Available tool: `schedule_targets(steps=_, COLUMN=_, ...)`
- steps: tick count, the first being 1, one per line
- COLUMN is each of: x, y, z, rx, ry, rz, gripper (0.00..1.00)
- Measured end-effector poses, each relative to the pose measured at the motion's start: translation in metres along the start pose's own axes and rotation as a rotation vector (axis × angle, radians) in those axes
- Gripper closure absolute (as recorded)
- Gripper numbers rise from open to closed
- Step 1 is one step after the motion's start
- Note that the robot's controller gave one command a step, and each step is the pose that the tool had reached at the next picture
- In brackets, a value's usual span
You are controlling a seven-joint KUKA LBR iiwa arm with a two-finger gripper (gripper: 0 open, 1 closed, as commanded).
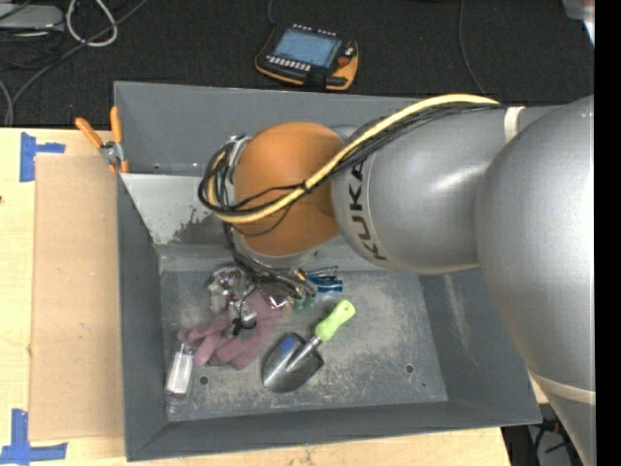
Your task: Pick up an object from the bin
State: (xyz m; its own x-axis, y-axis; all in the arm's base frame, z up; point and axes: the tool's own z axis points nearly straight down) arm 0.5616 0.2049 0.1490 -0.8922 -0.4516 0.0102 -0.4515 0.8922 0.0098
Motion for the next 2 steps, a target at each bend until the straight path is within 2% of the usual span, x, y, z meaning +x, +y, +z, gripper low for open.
schedule_targets(steps=1, x=0.011, y=-0.059, z=0.013, rx=0.007, ry=-0.002, rz=0.059, gripper=1.00)
schedule_targets(steps=2, x=-0.003, y=-0.026, z=-0.062, rx=0.000, ry=-0.002, rz=-0.032, gripper=1.00)
